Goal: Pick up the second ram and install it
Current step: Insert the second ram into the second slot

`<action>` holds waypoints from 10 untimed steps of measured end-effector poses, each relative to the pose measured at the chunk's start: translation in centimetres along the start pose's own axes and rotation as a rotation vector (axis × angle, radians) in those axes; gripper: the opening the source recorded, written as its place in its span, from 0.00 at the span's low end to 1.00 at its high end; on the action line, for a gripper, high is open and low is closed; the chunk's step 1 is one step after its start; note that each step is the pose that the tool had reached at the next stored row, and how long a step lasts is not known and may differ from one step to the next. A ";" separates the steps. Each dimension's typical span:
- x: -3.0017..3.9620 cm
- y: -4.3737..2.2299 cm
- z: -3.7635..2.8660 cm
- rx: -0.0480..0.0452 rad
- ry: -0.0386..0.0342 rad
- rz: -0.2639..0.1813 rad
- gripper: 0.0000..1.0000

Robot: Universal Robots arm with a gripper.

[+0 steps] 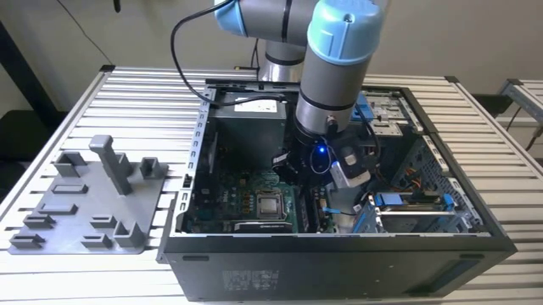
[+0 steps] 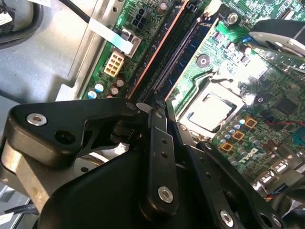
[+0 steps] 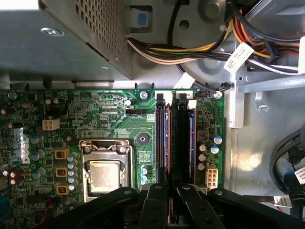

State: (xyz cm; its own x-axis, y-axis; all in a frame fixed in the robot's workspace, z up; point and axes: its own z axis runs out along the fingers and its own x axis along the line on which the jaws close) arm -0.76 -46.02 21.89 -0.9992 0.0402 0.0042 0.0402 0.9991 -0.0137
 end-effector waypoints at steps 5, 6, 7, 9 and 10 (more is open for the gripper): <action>-0.02 0.01 0.08 -0.0007 -0.0001 0.010 0.14; -0.02 0.01 0.12 -0.0005 0.0000 0.013 0.14; -0.02 0.00 0.16 -0.0001 0.0002 0.016 0.14; -0.02 0.00 0.26 -0.0001 0.0002 0.019 0.14; -0.02 0.00 0.27 0.0000 0.0003 0.020 0.14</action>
State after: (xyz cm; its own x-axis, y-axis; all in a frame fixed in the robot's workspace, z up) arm -0.74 -46.02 21.62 -0.9982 0.0601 0.0042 0.0601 0.9981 -0.0138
